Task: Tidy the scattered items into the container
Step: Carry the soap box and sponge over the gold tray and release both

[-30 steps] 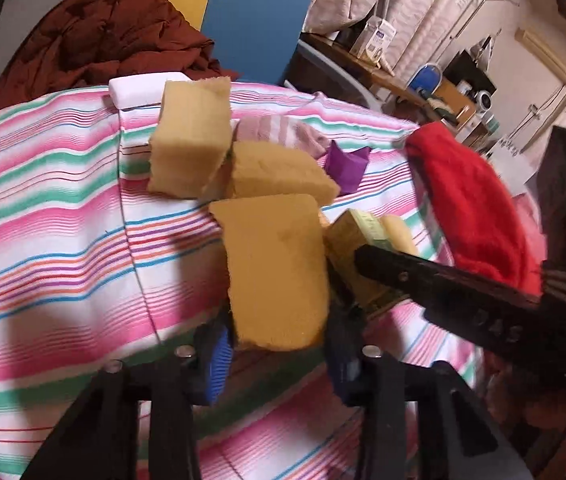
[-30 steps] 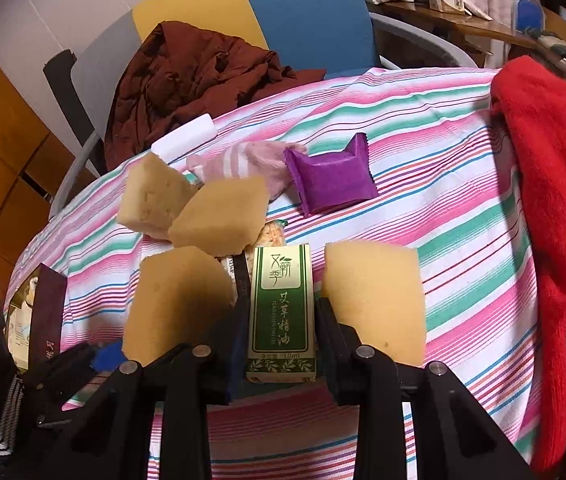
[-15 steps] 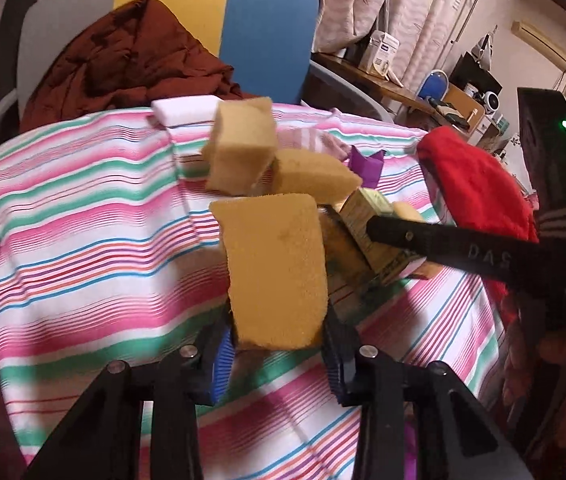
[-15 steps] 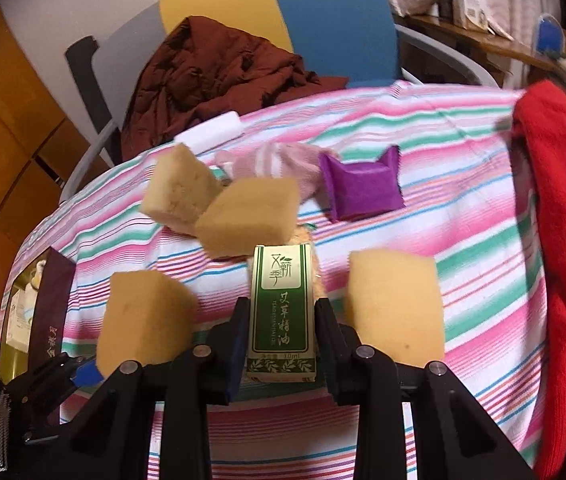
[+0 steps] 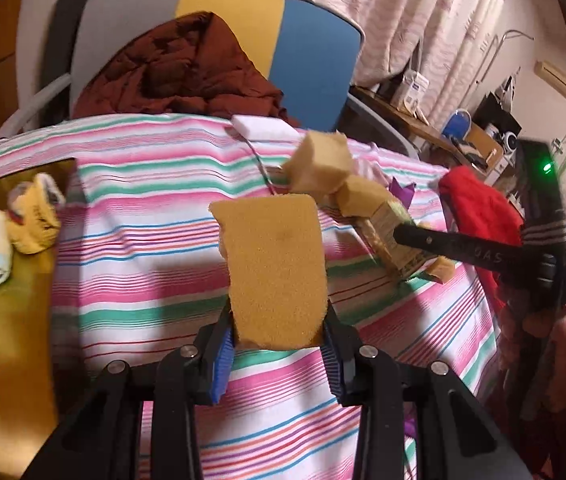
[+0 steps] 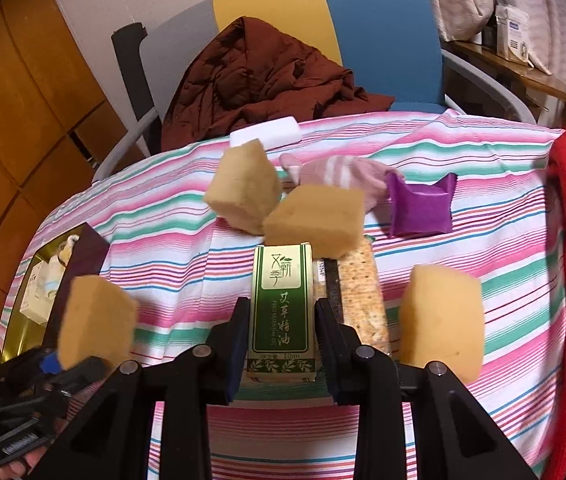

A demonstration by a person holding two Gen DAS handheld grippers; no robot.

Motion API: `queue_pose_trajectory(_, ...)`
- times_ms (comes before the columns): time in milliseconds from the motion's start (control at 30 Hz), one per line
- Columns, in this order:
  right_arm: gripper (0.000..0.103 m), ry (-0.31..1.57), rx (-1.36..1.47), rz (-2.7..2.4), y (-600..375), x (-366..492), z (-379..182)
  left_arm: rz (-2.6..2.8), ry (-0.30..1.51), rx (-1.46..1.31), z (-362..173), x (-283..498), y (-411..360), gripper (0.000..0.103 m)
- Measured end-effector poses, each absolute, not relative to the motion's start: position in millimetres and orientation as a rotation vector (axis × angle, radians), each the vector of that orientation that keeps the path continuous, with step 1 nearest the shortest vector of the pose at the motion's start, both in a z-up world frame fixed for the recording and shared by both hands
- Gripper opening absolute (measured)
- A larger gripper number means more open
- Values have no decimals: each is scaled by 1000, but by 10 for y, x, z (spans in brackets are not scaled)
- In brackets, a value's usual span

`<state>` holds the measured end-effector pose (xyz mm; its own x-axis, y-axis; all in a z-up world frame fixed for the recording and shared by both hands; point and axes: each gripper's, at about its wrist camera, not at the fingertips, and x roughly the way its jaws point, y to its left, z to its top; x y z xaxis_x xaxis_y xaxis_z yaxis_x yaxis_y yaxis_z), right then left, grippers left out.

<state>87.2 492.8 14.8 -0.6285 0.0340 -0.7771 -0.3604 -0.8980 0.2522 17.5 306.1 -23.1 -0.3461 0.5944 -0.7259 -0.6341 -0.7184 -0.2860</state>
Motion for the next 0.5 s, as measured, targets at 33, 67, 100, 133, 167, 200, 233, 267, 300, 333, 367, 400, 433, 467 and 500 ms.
queue_pose_trajectory(33,33,577,-1232,2586,4919,861,133,2108,46,-1100,-203,172,2992,38)
queue_pose_trajectory(67,33,573,-1240,2585,4907,851,122,2114,33,-1097,-176,168,2923,38)
queue_pose_trajectory(100,33,562,-1241,2585,4899,845,122,2120,18,-1092,-151,162,2858,38)
queue_pose_trajectory(133,33,536,-1235,2591,4873,837,135,2127,0,-1089,-125,155,2785,38)
queue_pose_trajectory(167,33,512,-1227,2601,4842,838,149,2131,-12,-1088,-106,152,2738,38)
queue_pose_trajectory(200,33,488,-1219,2610,4813,835,167,2140,-31,-1088,-79,139,2643,38)
queue_pose_trajectory(233,33,452,-1208,2618,4774,831,195,2146,-44,-1089,-62,128,2569,38)
queue_pose_trajectory(267,33,407,-1197,2628,4712,823,231,2152,-52,-1090,-51,128,2506,38)
queue_pose_trajectory(300,33,383,-1195,2634,4671,817,256,2164,-65,-1090,-30,114,2418,38)
queue_pose_trajectory(333,33,353,-1196,2645,4597,804,289,2177,-81,-1089,-12,98,2328,38)
queue_pose_trajectory(367,33,342,-1194,2658,4525,793,323,2182,-88,-1090,-4,89,2278,38)
queue_pose_trajectory(400,33,347,-1194,2671,4464,786,351,2198,-99,-1092,9,70,2178,38)
queue_pose_trajectory(433,33,360,-1201,2686,4384,766,374,2207,-106,-1092,10,59,2125,38)
queue_pose_trajectory(467,33,371,-1206,2705,4289,741,403,2220,-126,-1095,16,38,2021,38)
queue_pose_trajectory(500,33,372,-1208,2722,4214,723,427,2229,-137,-1099,15,17,1944,38)
